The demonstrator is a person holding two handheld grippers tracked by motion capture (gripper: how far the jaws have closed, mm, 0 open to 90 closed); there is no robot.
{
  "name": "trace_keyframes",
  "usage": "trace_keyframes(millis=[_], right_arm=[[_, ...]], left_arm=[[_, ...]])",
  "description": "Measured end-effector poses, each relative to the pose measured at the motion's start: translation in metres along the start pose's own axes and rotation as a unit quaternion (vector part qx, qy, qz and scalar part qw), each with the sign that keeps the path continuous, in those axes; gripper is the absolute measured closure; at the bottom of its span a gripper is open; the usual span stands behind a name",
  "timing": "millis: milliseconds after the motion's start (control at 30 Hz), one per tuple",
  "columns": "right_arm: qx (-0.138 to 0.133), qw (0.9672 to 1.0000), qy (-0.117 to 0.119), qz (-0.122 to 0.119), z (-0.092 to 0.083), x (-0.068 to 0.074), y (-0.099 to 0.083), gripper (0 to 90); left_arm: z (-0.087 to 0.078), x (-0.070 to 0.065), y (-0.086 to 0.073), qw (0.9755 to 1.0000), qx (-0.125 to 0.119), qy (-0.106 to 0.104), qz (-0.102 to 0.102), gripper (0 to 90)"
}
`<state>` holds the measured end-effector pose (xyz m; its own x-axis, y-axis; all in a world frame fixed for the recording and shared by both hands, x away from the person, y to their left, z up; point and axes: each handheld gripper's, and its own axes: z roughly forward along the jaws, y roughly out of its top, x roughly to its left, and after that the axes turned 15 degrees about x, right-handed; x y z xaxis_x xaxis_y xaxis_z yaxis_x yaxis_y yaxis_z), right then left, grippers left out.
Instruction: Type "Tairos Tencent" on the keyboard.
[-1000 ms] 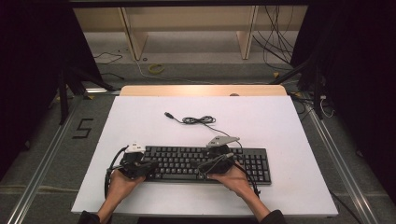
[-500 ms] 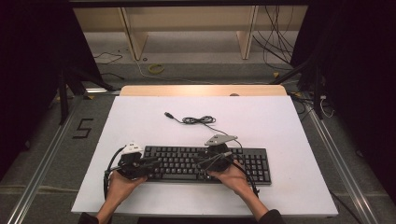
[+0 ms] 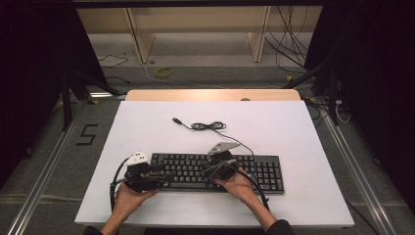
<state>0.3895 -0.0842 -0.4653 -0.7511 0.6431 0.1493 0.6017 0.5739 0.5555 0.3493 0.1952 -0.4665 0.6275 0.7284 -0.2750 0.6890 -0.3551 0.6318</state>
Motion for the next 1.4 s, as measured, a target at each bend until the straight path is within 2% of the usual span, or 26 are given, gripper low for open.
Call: trace_keyframes(millis=[267, 867, 1100, 1233, 1267, 1400], right_arm=[[0.008, 0.9999, -0.009, 0.006, 0.006, -0.001, 0.001, 90.0], [0.019, 0.9997, -0.016, 0.006, 0.018, -0.001, -0.001, 90.0], [0.019, 0.9996, -0.018, 0.010, 0.016, 0.000, 0.000, 90.0], [0.006, 0.9997, -0.010, 0.020, 0.009, -0.003, 0.000, 89.4], [-0.004, 0.9997, -0.005, 0.023, 0.004, -0.005, 0.000, 87.2], [-0.011, 0.9997, -0.001, 0.021, -0.002, -0.005, 0.000, 82.8]], left_arm=[[-0.001, 0.000, -0.001, 1.0000, -0.008, -0.002, -0.004, 34.6], [-0.001, 0.001, -0.001, 0.9999, -0.009, 0.000, -0.006, 32.0], [0.000, 0.004, -0.001, 0.9999, -0.009, 0.004, -0.007, 32.2], [0.000, 0.004, 0.000, 0.9999, -0.010, 0.004, -0.009, 32.4], [0.000, 0.005, 0.000, 0.9999, -0.009, 0.004, -0.008, 32.4], [0.000, 0.004, 0.000, 0.9999, -0.010, 0.006, -0.007, 32.4]])
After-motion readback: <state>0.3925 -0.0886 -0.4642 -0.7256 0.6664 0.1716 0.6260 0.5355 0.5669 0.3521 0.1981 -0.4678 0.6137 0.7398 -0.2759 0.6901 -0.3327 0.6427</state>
